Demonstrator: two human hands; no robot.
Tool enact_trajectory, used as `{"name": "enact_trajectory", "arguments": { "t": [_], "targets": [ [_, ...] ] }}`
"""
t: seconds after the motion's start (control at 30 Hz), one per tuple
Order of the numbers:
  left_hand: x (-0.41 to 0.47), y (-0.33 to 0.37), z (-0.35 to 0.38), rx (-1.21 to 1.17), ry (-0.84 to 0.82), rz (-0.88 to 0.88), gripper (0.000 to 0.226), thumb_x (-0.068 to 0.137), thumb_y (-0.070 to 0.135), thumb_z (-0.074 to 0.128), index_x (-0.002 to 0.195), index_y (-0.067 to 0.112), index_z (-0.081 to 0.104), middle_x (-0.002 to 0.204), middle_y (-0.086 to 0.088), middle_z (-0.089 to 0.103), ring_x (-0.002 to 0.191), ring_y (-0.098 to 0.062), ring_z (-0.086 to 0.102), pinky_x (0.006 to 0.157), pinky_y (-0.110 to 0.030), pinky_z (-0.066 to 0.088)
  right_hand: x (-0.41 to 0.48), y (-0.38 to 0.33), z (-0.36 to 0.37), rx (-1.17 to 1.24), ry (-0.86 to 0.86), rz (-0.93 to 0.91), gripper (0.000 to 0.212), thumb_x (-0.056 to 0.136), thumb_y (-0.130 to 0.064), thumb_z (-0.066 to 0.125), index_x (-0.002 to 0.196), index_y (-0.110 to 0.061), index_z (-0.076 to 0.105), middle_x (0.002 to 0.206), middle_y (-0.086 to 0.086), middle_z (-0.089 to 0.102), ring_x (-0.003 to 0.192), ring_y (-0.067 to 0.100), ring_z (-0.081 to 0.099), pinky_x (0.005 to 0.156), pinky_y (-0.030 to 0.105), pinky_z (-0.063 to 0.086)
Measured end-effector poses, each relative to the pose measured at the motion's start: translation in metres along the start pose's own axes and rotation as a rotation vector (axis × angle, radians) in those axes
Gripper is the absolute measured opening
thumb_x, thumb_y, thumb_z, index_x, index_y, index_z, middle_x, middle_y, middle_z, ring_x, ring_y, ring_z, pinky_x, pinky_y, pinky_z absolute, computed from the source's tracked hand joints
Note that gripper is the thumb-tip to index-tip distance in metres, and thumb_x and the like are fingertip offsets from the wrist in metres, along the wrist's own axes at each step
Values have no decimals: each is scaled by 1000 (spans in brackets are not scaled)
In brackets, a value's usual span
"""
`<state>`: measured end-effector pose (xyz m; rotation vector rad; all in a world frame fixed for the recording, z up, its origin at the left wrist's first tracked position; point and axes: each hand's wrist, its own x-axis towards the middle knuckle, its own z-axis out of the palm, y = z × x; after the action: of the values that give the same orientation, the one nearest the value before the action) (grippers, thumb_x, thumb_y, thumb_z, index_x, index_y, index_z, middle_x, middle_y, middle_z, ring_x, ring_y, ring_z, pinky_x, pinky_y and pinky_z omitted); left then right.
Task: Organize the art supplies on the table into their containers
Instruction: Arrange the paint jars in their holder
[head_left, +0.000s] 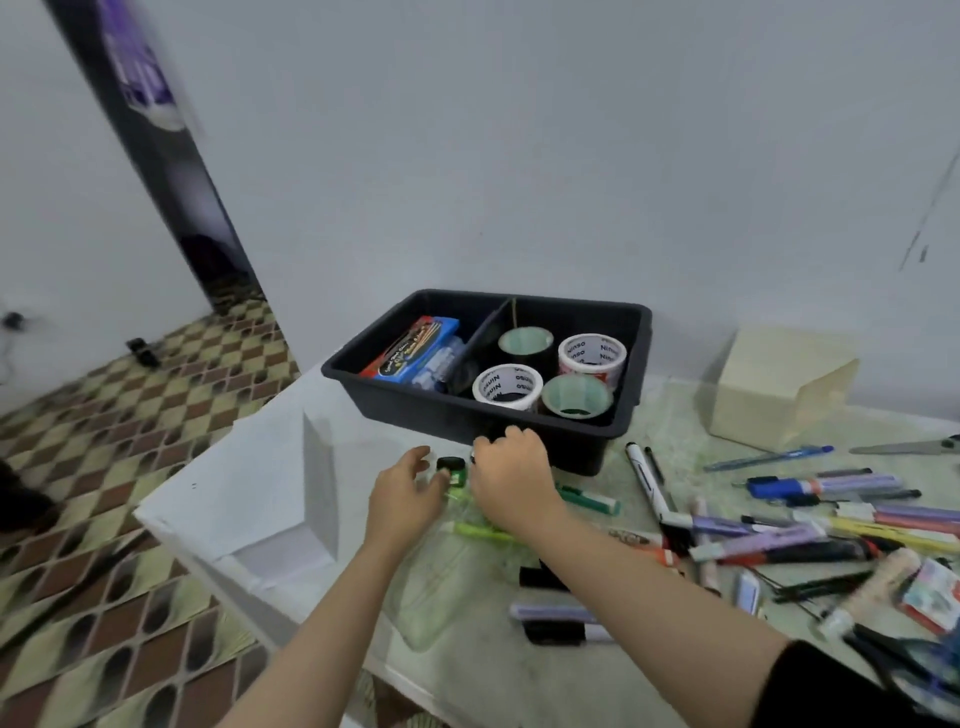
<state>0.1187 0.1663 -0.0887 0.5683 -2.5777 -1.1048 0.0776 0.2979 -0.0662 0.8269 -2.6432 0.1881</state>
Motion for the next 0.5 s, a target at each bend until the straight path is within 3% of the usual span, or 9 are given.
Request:
{"name": "enact_trajectory", "arguments": {
  "t": [0.13, 0.2, 0.23, 0.3, 0.33, 0.37, 0.43, 0.47, 0.5],
  "targets": [
    [7, 1, 2, -93, -61, -35, 38, 87, 27, 64, 122, 14, 59, 100, -2, 69, 88, -15, 62, 71, -19, 43, 17, -5, 12, 97, -7, 99, 46, 15, -26, 84, 41, -17, 48, 34, 1, 43, 35, 20, 45, 45, 20, 28],
    [8, 2, 2, -124, -84, -28, 27, 86, 22, 65, 112, 16, 66, 87, 1, 70, 80, -10, 64, 68, -17, 44, 20, -8, 4, 92, -50, 138, 53, 16, -23, 86, 41, -19, 39, 39, 2, 48, 39, 21, 50, 49, 21, 25],
    [8, 2, 2, -127, -89, -11, 22, 85, 20, 66, 107, 18, 68, 85, 3, 70, 78, -7, 63, 69, -18, 45, 21, -7, -1, 87, -113, 131, 56, 32, -22, 88, 46, -19, 34, 50, 5, 57, 51, 23, 57, 54, 24, 26],
    [7, 3, 1, -119, -86, 22, 18, 84, 17, 67, 102, 22, 69, 88, 8, 67, 80, 2, 58, 67, -11, 41, 28, -5, -1, 90, -162, 166, 46, 73, -18, 73, 57, -17, 30, 85, 7, 66, 87, 26, 60, 64, 29, 29],
    [5, 4, 0, -115, -72, 34, 18, 84, 17, 66, 101, 22, 69, 91, 10, 66, 82, 5, 55, 66, -6, 37, 28, -6, -3, 130, -166, 179, 39, 79, -17, 68, 60, -15, 34, 93, 7, 65, 94, 27, 58, 65, 29, 30],
    [4, 5, 0, -120, -54, 40, 17, 84, 17, 66, 100, 21, 69, 92, 11, 66, 84, 5, 54, 65, -4, 35, 27, -7, -3, 137, -142, 174, 34, 75, -20, 72, 62, -13, 42, 90, 8, 65, 91, 27, 59, 62, 28, 30],
    [1, 5, 0, -158, -10, 38, 17, 83, 16, 67, 99, 19, 69, 92, 12, 66, 87, 4, 54, 70, -9, 39, 17, -9, -7, 127, -88, 136, 43, 38, -29, 90, 58, -13, 55, 63, 5, 60, 58, 22, 60, 47, 21, 25],
    [0, 6, -1, -185, 14, 34, 17, 82, 15, 68, 99, 18, 68, 92, 13, 66, 88, 2, 55, 73, -14, 41, 16, -8, -3, 125, -57, 122, 49, 23, -28, 90, 55, -15, 55, 53, 3, 54, 43, 19, 54, 42, 18, 20],
    [-2, 6, -1, -207, 41, 31, 18, 82, 15, 68, 100, 18, 68, 92, 13, 65, 89, 1, 55, 75, -17, 41, 15, -6, 3, 133, -11, 104, 49, 21, -24, 88, 56, -15, 56, 50, 1, 51, 36, 16, 49, 38, 16, 17]
  ]
}}
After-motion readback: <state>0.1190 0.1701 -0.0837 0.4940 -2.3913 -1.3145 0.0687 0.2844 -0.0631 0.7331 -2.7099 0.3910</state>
